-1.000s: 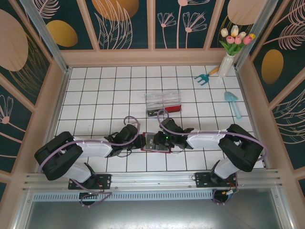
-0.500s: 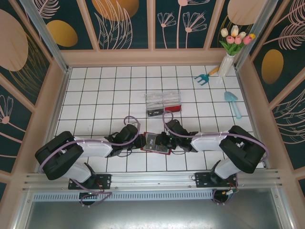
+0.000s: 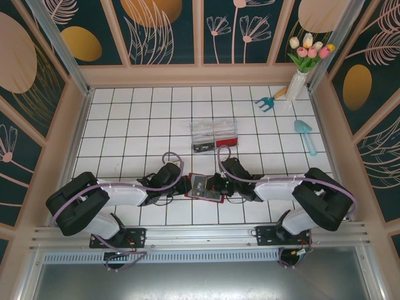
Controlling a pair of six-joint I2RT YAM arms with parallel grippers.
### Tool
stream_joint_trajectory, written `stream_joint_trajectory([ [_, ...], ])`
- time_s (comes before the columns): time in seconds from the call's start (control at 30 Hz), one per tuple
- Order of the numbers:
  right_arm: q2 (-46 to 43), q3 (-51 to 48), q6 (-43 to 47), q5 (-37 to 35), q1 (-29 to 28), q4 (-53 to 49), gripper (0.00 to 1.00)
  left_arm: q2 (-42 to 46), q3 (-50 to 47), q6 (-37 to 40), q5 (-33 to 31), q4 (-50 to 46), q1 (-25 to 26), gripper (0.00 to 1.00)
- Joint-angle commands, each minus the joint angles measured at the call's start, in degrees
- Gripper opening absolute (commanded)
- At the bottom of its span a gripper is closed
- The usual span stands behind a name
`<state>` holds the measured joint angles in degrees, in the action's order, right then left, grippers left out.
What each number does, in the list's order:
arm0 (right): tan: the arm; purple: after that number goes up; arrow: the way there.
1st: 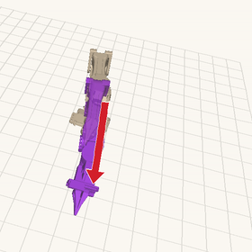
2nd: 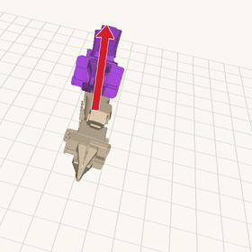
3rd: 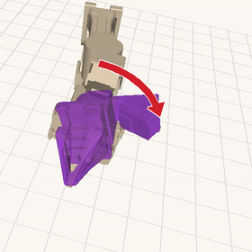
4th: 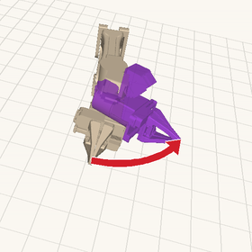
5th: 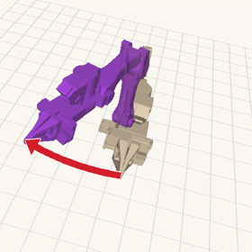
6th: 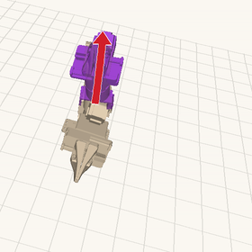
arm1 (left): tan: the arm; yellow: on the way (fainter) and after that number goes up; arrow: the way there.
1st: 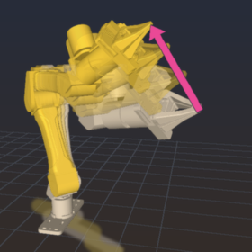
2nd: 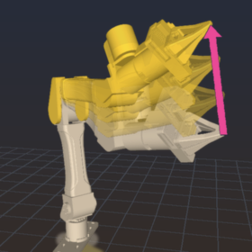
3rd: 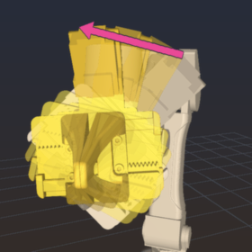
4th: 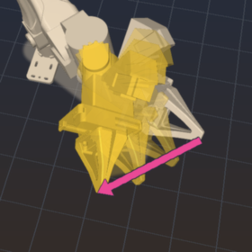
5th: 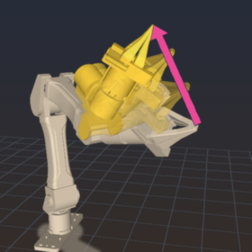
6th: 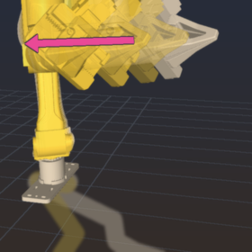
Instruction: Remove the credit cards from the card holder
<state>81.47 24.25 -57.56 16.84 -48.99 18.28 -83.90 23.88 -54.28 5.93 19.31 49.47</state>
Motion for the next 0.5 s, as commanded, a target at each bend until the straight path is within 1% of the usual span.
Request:
stream_joint_trajectory([
  [0.0,-4.17,-2.56,0.35,-0.05,1.58,-0.61,0.0,-0.45,-1.38,-0.56,-0.96,-4.93,-0.16,0.02],
  [0.17,-11.23,-4.43,2.69,-0.53,3.44,-5.1,0.0,-0.39,-1.29,-0.69,-1.32,-5.17,-0.17,0.01],
  [0.47,-25.82,0.32,13.17,-6.48,3.73,-23.44,0.0,2.39,-0.78,-0.74,-1.77,-5.88,-0.17,0.02],
])
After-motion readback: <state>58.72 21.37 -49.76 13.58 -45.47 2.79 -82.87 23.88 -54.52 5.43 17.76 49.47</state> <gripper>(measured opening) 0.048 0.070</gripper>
